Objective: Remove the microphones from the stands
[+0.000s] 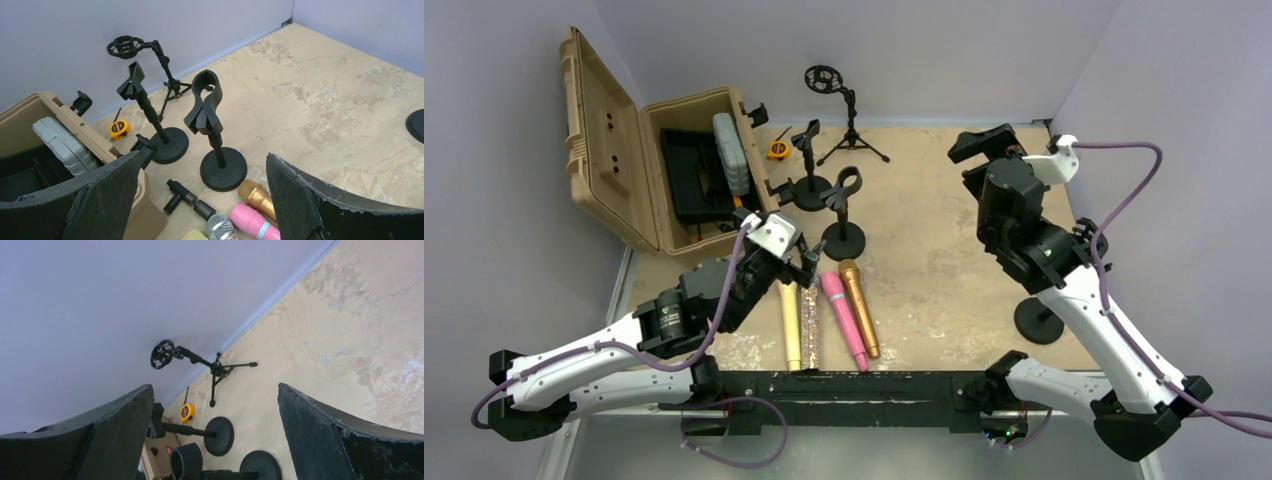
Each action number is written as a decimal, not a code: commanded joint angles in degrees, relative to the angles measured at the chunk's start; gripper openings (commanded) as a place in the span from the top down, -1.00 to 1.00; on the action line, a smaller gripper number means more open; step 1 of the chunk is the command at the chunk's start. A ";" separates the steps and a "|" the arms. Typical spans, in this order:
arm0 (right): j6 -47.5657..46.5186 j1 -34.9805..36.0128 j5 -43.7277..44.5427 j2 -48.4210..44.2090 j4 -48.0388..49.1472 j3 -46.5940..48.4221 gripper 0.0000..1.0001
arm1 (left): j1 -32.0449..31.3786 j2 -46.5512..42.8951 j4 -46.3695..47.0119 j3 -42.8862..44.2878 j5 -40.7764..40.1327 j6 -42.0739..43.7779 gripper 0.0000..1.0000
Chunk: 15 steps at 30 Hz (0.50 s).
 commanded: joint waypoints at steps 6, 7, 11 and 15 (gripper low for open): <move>4.19 -4.79 14.42 -6.43 -5.31 1.39 -0.69 | 0.11 0.22 -0.40 2.62 3.56 -3.61 -0.85; 3.69 -6.11 15.30 -6.39 -5.23 1.26 -0.68 | 0.13 0.10 -0.53 2.61 3.93 -3.93 -0.85; -4.52 -13.58 16.21 -6.09 1.09 0.61 -0.67 | 0.11 -0.02 -0.89 2.63 4.79 -4.99 -0.85; -14.24 -21.92 12.44 -6.28 10.33 -0.99 -0.66 | 0.11 -0.34 -1.34 2.83 5.70 -5.82 -0.85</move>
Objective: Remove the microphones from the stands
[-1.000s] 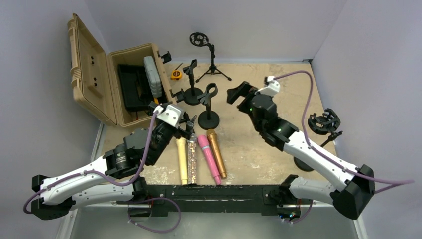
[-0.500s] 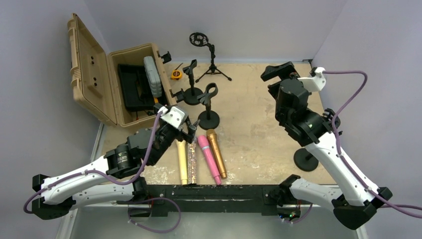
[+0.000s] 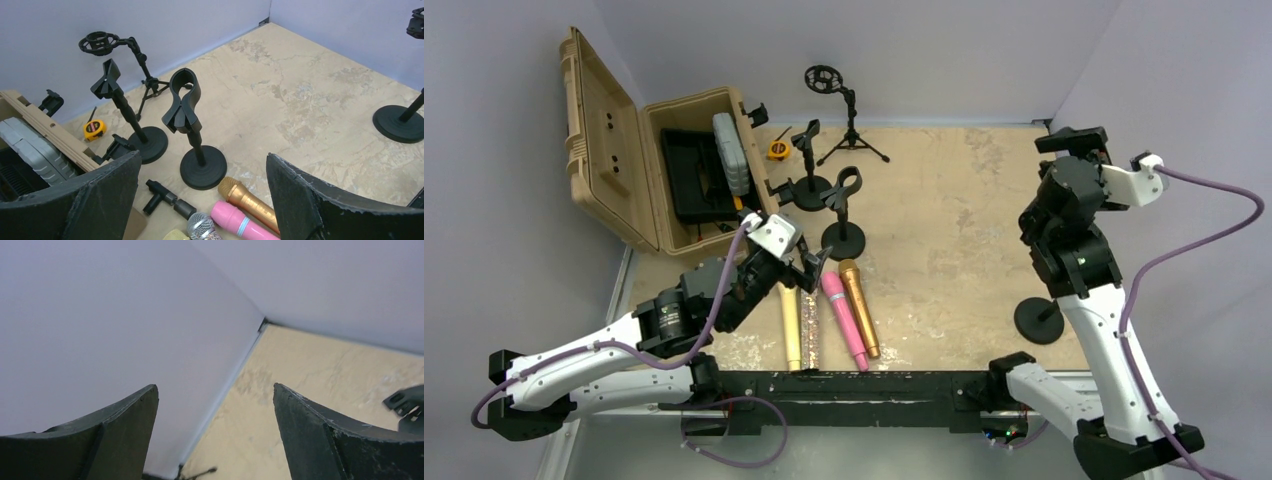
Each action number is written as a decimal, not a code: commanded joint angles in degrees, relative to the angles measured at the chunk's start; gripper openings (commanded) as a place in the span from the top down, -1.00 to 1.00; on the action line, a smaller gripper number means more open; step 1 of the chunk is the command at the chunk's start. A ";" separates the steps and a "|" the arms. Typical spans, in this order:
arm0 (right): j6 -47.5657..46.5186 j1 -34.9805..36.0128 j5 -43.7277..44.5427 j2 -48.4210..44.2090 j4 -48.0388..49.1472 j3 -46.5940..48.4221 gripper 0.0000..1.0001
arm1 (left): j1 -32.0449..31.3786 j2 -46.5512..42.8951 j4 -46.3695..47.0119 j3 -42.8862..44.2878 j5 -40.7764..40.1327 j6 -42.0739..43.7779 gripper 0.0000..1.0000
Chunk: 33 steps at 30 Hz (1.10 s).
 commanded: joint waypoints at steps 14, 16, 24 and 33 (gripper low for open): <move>-6.70 -21.16 -5.68 -5.74 8.89 -7.65 -0.62 | 0.11 -1.49 -1.29 2.96 5.14 -6.52 -0.85; -4.45 -21.50 -5.84 -7.20 9.15 -8.78 -0.59 | 0.11 -1.84 -1.29 2.98 5.50 -6.96 -0.85; 6.35 -22.08 -4.28 -7.02 6.29 -10.43 -0.54 | 0.11 -3.02 -1.29 2.92 6.55 -8.20 -0.85; 15.21 -22.65 -4.12 -8.77 3.88 -15.01 -0.48 | 0.11 -3.53 -1.21 2.86 7.29 -8.96 -0.85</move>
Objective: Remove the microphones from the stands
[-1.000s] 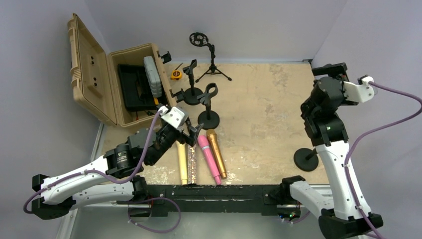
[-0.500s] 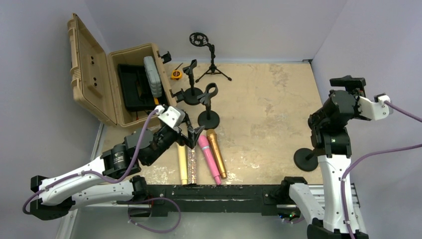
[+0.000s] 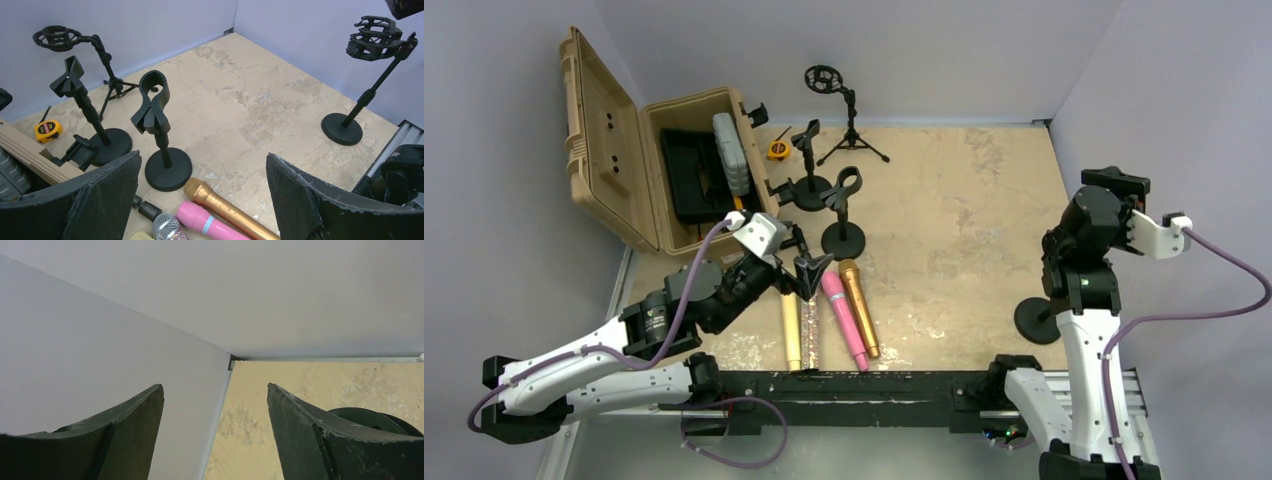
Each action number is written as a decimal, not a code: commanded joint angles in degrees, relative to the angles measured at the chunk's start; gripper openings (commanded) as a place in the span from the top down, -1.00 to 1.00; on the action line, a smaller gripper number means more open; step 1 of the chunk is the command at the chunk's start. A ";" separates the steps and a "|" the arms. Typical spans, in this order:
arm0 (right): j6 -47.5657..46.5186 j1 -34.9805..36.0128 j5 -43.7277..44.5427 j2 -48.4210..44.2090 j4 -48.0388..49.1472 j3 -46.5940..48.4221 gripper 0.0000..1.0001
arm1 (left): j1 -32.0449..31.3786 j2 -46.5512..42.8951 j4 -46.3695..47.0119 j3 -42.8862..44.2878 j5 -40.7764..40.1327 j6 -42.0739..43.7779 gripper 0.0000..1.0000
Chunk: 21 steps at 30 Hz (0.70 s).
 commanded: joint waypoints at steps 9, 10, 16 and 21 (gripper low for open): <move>8.11 -1.09 6.87 0.15 -7.32 -0.17 -0.42 | 0.11 -1.35 1.07 2.15 1.35 -1.47 -0.85; 8.30 -1.09 7.84 0.41 -8.43 0.30 -0.41 | 0.11 -1.44 1.12 2.11 1.33 -1.41 -0.85; 8.48 -1.09 11.13 -0.50 -10.88 0.11 -0.39 | 0.11 -1.28 1.30 2.00 1.82 -1.66 -0.85; 7.83 -1.15 13.25 0.87 -14.89 2.83 -0.39 | 0.11 -1.00 1.40 2.00 1.57 -1.47 -0.86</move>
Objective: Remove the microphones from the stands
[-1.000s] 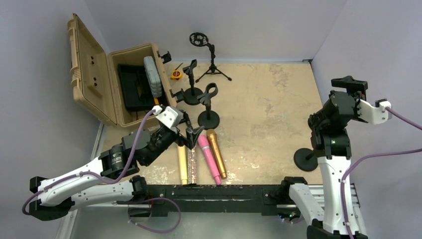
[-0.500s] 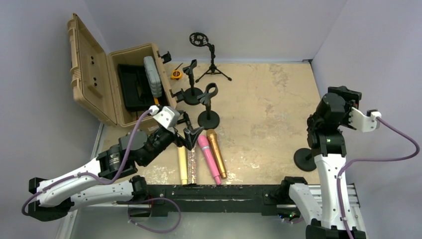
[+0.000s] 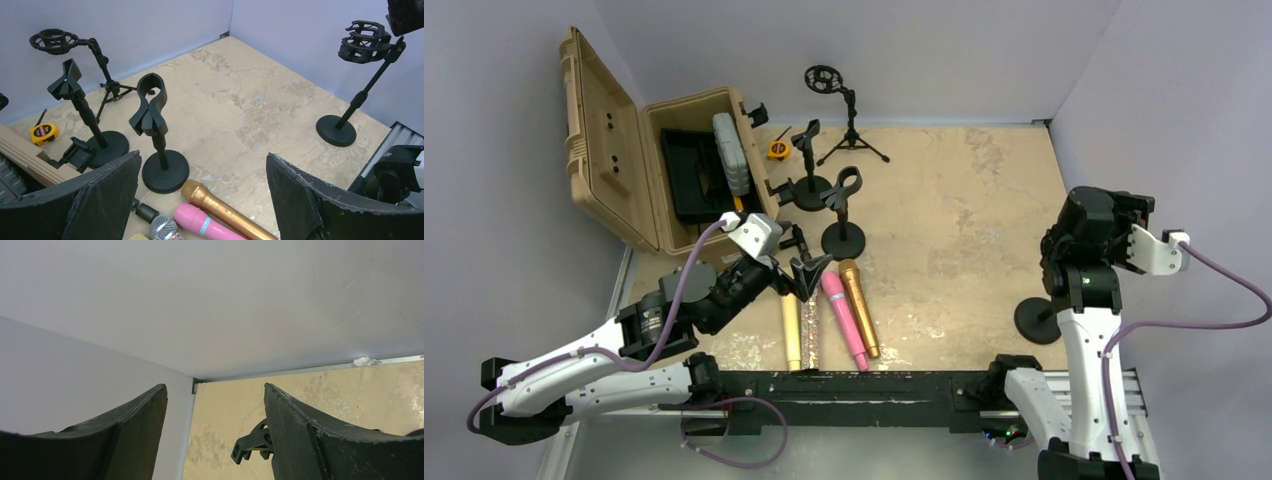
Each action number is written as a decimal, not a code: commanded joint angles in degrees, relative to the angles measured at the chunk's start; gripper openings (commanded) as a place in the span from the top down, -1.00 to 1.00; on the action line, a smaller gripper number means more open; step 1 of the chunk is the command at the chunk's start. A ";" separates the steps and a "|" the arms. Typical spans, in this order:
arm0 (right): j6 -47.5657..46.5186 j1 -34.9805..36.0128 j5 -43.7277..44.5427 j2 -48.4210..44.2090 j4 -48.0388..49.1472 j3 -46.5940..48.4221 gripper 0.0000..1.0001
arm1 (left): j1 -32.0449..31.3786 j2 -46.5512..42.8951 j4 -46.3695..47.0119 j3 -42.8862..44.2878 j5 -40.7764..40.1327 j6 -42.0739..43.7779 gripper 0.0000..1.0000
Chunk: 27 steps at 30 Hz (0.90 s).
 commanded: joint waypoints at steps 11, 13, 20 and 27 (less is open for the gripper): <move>-22.37 -0.21 -13.62 -2.11 10.93 6.25 -0.79 | 0.11 2.33 1.01 2.40 4.09 -1.22 -0.90; -26.32 -0.24 -18.70 -2.22 10.90 7.33 -0.88 | 0.11 3.45 0.17 3.03 4.85 -1.33 -0.90; -28.33 -0.27 -31.43 -1.34 5.68 14.58 -0.92 | 0.11 6.26 -0.99 4.71 13.16 -1.64 -0.91; -36.66 -0.21 -50.77 -4.02 12.87 13.82 -0.89 | 0.11 12.34 1.08 5.67 28.06 -4.24 -0.89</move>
